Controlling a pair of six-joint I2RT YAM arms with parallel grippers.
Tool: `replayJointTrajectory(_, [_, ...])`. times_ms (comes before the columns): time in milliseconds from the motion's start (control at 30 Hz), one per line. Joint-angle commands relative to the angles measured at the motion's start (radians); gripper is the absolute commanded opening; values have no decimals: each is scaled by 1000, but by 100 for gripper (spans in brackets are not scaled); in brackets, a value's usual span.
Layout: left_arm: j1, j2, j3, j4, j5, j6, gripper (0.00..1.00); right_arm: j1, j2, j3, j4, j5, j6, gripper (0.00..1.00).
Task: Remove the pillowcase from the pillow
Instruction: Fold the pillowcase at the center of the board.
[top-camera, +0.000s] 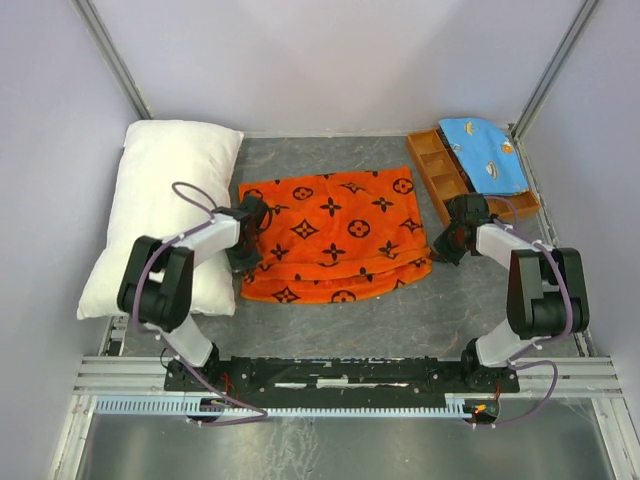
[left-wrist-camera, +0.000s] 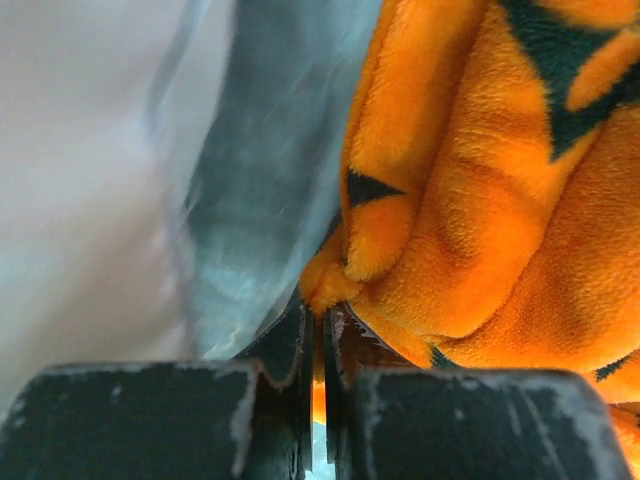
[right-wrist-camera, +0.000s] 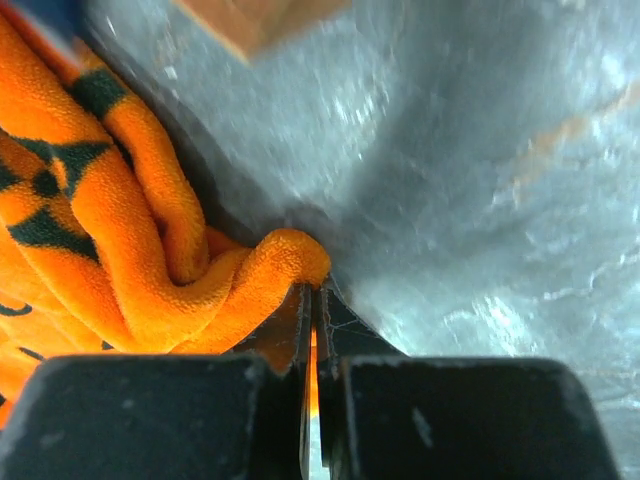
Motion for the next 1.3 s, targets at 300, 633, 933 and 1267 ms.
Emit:
replayJointTrajectory(300, [60, 381, 373, 166, -106, 67, 3, -9, 177, 319, -23, 231, 52, 1])
replayJointTrajectory(633, [67, 41, 243, 109, -151, 161, 3, -8, -20, 330, -100, 139, -72, 1])
replayJointTrajectory(933, [82, 84, 112, 133, -82, 152, 3, -8, -35, 146, -74, 167, -122, 1])
replayJointTrajectory(1267, [80, -57, 221, 127, -14, 281, 99, 9, -111, 203, -30, 117, -178, 75])
